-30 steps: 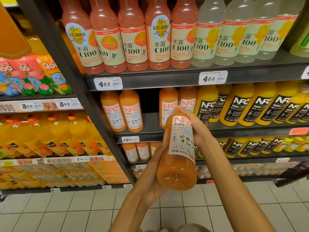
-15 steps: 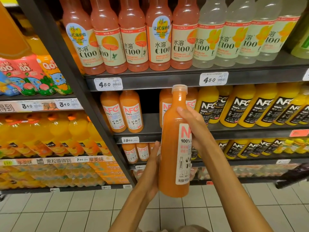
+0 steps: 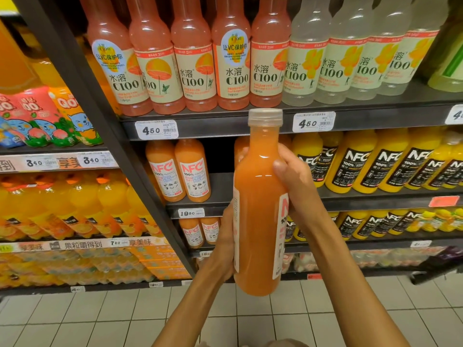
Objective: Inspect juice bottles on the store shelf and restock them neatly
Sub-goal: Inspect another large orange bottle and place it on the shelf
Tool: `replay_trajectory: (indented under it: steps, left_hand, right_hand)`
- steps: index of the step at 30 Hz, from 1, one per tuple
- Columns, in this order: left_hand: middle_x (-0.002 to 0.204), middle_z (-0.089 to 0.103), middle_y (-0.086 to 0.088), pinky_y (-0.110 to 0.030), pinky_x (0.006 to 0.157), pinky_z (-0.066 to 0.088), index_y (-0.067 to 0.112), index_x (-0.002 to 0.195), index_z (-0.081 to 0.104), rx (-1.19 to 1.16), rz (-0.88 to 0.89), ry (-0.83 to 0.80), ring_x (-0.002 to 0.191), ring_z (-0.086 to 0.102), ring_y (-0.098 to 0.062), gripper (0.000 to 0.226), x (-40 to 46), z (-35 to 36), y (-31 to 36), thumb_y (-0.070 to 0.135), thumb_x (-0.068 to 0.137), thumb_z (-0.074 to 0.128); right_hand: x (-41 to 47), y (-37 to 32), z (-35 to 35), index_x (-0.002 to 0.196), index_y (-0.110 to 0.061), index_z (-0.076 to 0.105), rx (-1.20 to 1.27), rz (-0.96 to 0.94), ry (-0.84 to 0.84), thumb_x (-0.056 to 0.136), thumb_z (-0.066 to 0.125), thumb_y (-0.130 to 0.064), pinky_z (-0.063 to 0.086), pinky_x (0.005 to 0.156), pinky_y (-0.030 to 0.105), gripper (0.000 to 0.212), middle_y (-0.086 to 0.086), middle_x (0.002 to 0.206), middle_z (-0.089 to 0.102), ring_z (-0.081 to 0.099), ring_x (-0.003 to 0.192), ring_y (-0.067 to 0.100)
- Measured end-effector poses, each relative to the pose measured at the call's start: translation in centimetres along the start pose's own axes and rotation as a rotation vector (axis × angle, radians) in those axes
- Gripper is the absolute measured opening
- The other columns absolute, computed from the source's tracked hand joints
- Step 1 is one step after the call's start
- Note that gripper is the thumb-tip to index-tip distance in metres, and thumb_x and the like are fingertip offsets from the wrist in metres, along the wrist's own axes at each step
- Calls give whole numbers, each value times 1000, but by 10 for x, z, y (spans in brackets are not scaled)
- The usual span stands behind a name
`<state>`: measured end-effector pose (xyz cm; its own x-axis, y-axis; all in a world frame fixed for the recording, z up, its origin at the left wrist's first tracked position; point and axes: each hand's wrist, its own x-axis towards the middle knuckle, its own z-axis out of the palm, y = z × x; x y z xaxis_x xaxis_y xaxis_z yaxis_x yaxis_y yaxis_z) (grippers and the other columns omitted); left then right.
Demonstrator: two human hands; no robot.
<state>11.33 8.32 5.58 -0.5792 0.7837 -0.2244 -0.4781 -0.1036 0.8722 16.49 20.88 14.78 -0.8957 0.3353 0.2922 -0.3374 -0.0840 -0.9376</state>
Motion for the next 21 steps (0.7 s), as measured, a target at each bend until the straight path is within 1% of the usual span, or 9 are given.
replay_trajectory:
  steps: [2,4,7,10,13,15,17,19,21]
  left_hand:
    - [71,74,5,-23,52,56,24,98,58,-7,41,91,65,72,-12,47,2,3,1,50,90,20]
    - [64,73,8,-21,48,54,26,92,58,48,69,136,59,70,-8,45,4,4,7,45,96,18]
    - [63,71,14,-18,50,55,28,88,58,170,86,139,59,69,-5,41,3,7,13,43,97,20]
    - [73,73,16,-19,61,56,30,88,62,221,133,142,72,71,-4,39,-1,7,12,45,92,26]
    - [96,74,5,-33,86,55,33,92,73,180,60,60,95,69,-15,54,-7,-1,17,63,80,30]
    - [106,73,2,-31,85,54,36,101,73,128,-4,-47,101,68,-16,54,-14,-1,21,73,77,41]
    - [107,72,-3,-31,85,54,27,112,70,20,-60,-176,100,68,-18,58,-19,3,21,69,75,53]
    - [111,69,-11,-38,89,52,17,120,64,-50,-103,-156,101,66,-26,67,-19,6,18,67,76,56]
    - [113,69,-12,-37,85,54,23,119,65,-39,-82,-56,103,66,-27,60,-18,3,15,65,81,47]
  right_hand:
    - [0,-2,0,127,-28,49,-115,-1,23,58,70,-70,54,73,23,83,-7,112,66,66,101,10]
    - [-1,2,0,122,-35,48,-176,6,32,47,69,-79,54,70,19,90,-11,113,62,64,100,4]
    - [-1,8,-2,108,-37,54,-177,12,110,49,75,-65,54,66,20,69,-15,96,67,66,93,11]
    - [4,7,-9,112,-30,60,-62,38,103,60,70,-48,55,73,29,56,-5,101,71,68,94,18]
    - [8,3,-14,121,-14,56,225,31,-40,59,80,-43,54,77,32,73,5,108,70,68,95,21]
    - [10,2,-12,123,-11,52,401,34,-123,61,81,-48,54,78,34,78,6,109,68,67,96,23]
    - [11,2,-10,126,-10,49,497,32,-142,64,80,-47,55,78,35,78,7,110,68,67,96,24]
    - [12,2,-9,129,-11,46,520,46,-89,65,79,-46,55,80,36,80,9,115,67,66,101,25]
    - [14,1,-11,130,-12,48,390,87,43,69,75,-45,52,91,45,74,11,121,64,63,107,27]
